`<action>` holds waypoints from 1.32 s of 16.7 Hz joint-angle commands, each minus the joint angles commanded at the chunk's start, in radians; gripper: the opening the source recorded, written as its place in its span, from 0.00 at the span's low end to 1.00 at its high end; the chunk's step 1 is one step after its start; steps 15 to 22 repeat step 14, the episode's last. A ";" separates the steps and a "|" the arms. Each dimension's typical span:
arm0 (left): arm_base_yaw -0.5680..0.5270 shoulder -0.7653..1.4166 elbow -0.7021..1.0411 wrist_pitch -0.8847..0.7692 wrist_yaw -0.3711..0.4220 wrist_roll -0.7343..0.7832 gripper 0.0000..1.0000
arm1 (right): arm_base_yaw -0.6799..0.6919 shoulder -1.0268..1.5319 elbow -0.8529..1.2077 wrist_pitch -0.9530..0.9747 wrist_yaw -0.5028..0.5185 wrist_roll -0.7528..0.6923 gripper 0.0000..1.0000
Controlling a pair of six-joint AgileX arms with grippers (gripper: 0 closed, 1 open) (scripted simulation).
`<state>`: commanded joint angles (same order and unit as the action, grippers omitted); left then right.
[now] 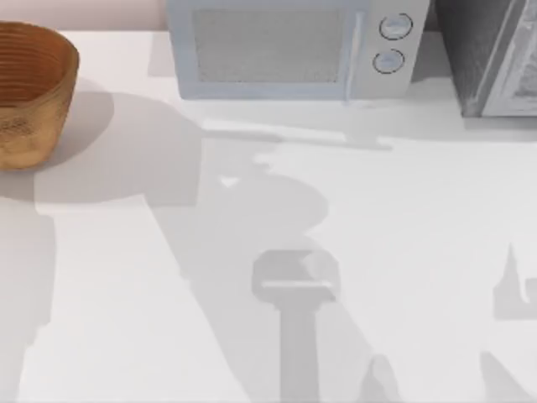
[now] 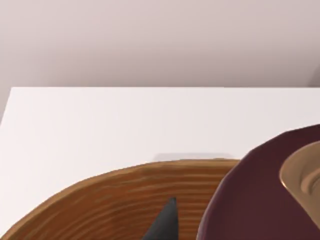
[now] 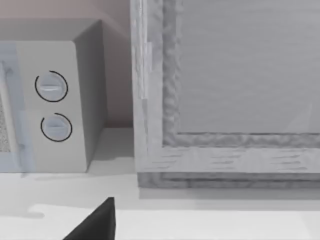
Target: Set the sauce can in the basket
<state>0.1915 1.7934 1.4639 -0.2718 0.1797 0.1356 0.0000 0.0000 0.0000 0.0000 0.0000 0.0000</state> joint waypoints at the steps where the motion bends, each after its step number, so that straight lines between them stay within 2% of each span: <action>1: 0.000 0.000 0.000 0.000 0.000 0.000 0.45 | 0.000 0.000 0.000 0.000 0.000 0.000 1.00; 8: 0.000 0.000 0.000 0.000 0.000 0.000 0.98 | 0.000 0.000 0.000 0.000 0.000 0.000 1.00; 22: 0.000 0.000 0.000 0.000 0.000 0.000 1.00 | 0.000 0.000 0.000 0.000 0.000 0.000 1.00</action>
